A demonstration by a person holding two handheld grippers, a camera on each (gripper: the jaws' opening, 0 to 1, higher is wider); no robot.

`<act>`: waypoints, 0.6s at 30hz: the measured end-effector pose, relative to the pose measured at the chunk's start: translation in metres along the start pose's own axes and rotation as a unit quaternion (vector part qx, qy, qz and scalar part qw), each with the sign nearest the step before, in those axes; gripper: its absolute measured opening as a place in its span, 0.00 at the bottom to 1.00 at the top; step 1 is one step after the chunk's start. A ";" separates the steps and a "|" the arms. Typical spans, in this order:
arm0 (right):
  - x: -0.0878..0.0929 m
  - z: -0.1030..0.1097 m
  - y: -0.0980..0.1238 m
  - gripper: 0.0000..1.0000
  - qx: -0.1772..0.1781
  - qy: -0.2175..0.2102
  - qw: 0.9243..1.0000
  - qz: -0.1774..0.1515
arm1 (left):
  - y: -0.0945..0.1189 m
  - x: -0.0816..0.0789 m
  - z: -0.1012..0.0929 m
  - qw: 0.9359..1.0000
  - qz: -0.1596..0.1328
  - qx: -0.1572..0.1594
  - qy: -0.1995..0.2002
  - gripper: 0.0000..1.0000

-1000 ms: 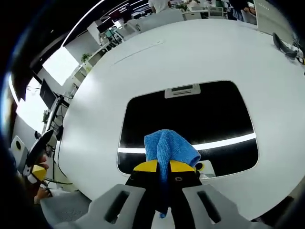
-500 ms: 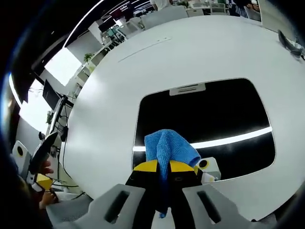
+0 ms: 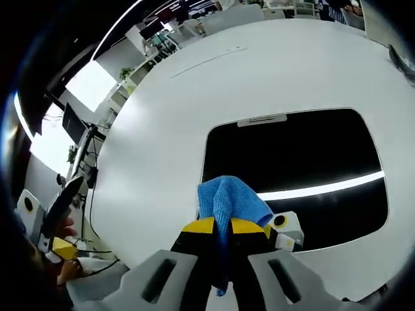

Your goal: Wipe the mirror surface with the cleaning cloth until all visible marks leave the cleaned area.

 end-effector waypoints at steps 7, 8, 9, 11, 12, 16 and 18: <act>-0.001 0.002 -0.003 0.01 -0.005 0.004 1.000 0.007 | -0.002 0.000 -0.008 1.000 -0.001 -0.005 0.013 0.94; -0.001 0.003 -0.005 0.01 -0.005 0.005 1.000 0.008 | -0.002 0.001 -0.009 1.000 -0.001 -0.003 0.005 0.94; -0.002 0.004 -0.005 0.01 -0.005 0.007 1.000 0.008 | -0.002 0.002 -0.009 1.000 0.000 -0.003 0.005 0.94; -0.002 0.006 -0.007 0.01 -0.006 0.012 1.000 0.008 | -0.002 0.003 -0.008 1.000 0.001 -0.004 0.006 0.94; -0.002 0.007 -0.007 0.01 -0.005 0.014 1.000 0.009 | -0.002 0.003 -0.007 1.000 0.000 -0.006 0.008 0.94; -0.003 0.007 -0.008 0.01 -0.005 0.010 1.000 0.008 | -0.002 0.004 -0.007 1.000 0.000 -0.009 0.015 0.94; -0.003 0.007 -0.008 0.02 -0.005 0.015 1.000 0.009 | -0.002 0.004 -0.009 1.000 0.001 -0.004 0.009 0.94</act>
Point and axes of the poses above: the point that each gripper's makers call its tool centre point, and the gripper's own axes: y roughly backward along the fingers, z roughly to its left, x roughly out of its underside, the point moved 2 cm from there along y, roughly backward along the fingers, and after that the axes turned 11 degrees about -x, right-handed, at the moved point
